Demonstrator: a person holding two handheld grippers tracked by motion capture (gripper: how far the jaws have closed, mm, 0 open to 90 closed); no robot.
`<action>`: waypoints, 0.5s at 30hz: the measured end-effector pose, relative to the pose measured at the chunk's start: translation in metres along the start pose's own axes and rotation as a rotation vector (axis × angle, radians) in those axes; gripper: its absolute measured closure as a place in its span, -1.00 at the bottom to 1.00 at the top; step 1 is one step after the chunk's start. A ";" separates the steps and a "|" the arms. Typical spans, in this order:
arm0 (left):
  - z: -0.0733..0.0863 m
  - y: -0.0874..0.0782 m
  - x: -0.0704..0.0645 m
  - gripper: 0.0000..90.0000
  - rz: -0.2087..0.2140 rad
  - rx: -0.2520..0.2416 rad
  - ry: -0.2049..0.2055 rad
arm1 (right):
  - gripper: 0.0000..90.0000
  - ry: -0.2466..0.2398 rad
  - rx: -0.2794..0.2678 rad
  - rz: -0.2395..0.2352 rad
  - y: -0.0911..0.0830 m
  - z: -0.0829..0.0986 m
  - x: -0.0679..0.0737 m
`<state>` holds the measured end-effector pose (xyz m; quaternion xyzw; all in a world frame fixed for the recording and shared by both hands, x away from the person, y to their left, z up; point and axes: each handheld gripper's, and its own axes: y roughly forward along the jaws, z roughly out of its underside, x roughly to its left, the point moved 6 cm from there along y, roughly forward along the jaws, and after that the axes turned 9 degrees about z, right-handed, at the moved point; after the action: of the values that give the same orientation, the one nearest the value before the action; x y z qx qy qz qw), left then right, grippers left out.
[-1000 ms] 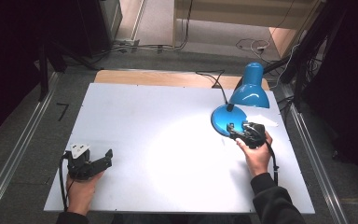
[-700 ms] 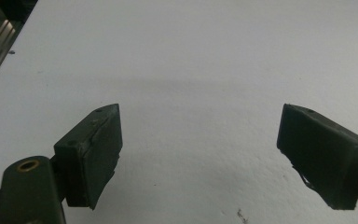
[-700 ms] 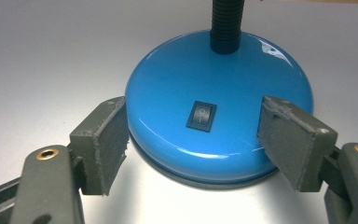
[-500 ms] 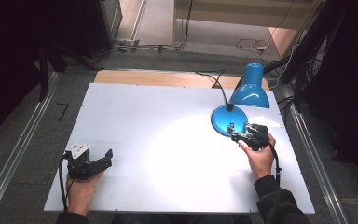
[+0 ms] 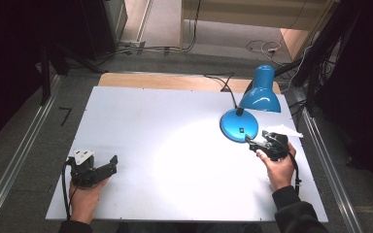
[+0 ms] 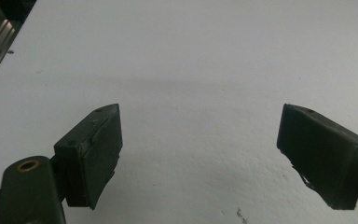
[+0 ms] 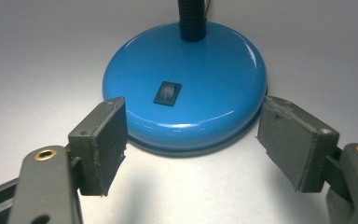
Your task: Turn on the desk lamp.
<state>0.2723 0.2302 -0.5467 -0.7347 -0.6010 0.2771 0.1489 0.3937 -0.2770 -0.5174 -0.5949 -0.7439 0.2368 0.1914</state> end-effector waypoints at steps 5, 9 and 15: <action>0.000 0.000 0.000 -0.67 -0.002 0.000 0.000 | -0.49 -0.004 -0.006 0.007 -0.008 0.004 -0.007; 0.000 0.000 0.000 -0.67 -0.004 0.001 0.001 | -0.49 0.002 -0.011 0.003 -0.016 0.006 -0.010; 0.000 0.000 0.000 -0.67 -0.005 0.001 0.002 | -0.49 0.000 -0.011 -0.001 -0.026 0.009 -0.015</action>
<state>0.2722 0.2302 -0.5467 -0.7332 -0.6027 0.2766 0.1507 0.3713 -0.2970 -0.5095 -0.5957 -0.7454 0.2324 0.1883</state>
